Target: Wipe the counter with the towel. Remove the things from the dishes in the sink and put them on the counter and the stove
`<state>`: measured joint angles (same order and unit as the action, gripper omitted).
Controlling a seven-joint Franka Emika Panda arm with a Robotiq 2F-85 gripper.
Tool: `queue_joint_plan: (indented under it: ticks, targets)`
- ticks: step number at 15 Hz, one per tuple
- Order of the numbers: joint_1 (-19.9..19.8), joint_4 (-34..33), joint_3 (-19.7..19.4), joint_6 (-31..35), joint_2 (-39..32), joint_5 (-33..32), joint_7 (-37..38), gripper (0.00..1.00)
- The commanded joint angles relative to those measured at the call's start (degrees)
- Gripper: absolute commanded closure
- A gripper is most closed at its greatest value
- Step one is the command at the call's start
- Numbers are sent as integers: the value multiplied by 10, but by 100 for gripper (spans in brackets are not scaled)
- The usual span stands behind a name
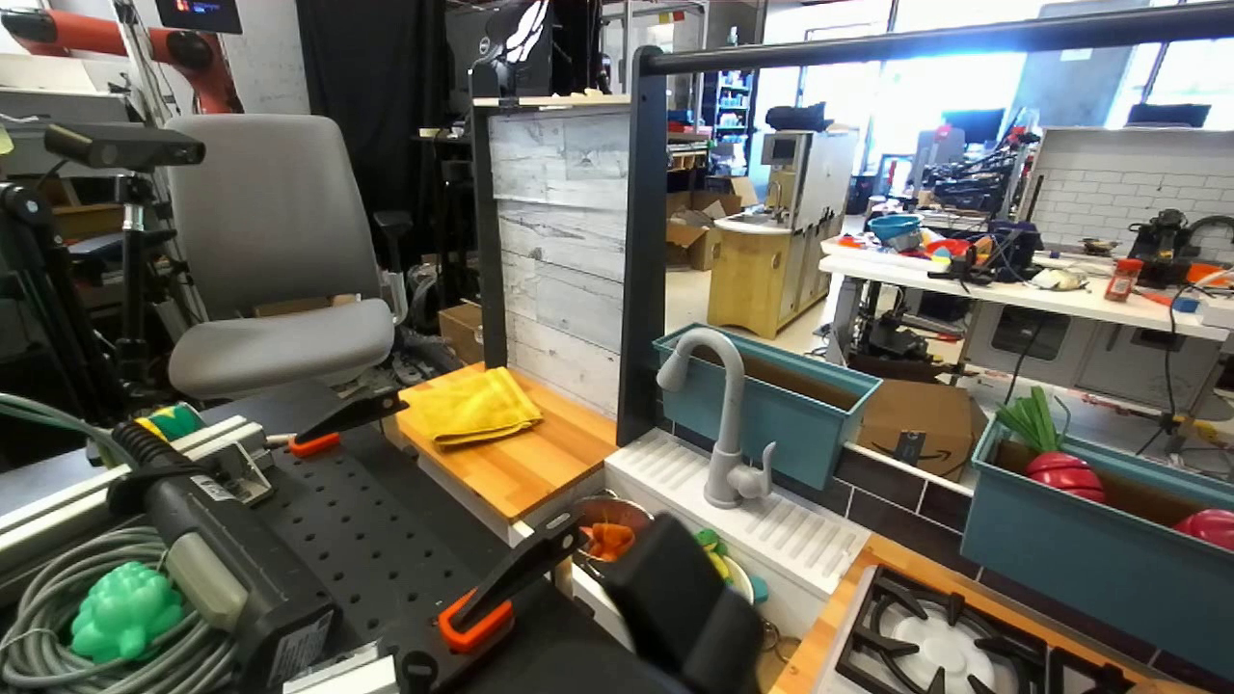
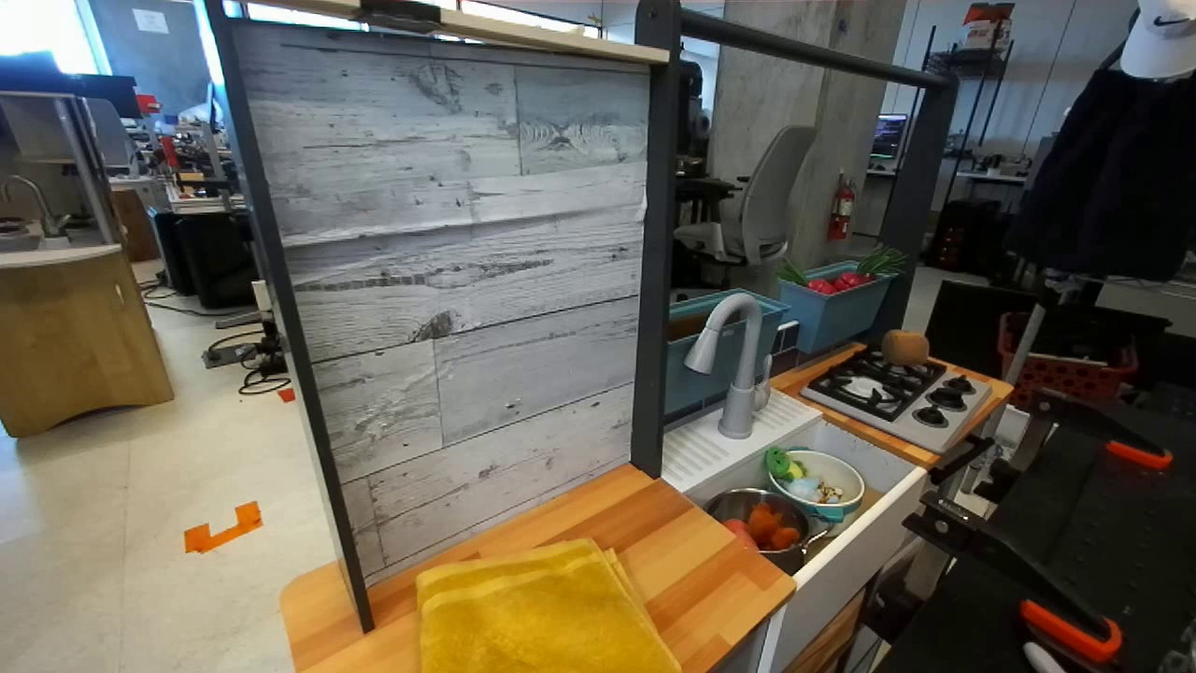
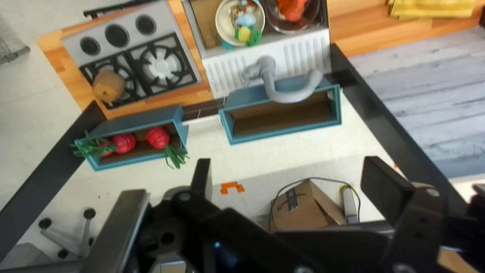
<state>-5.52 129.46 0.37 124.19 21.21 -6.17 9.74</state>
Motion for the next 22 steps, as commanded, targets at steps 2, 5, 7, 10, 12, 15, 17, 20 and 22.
queue_joint_plan:
  ticks: [2,5,7,10,12,15,17,20,22]
  targets:
    - [-17,-77,4,95,-168,-87,37,0]
    - [-10,-117,-13,89,-277,-148,61,0]
    - [2,-126,-30,87,-333,-188,75,0]
    - [13,-107,-47,91,-339,-179,63,0]
    - [17,-120,-57,92,-376,-187,62,0]
    - [19,-131,-58,91,-382,-187,62,0]
    - [17,-127,-46,113,-393,-162,32,0]
    - [42,-136,-17,104,-442,-124,-22,0]
    - [82,-144,-12,109,-482,-148,-3,0]
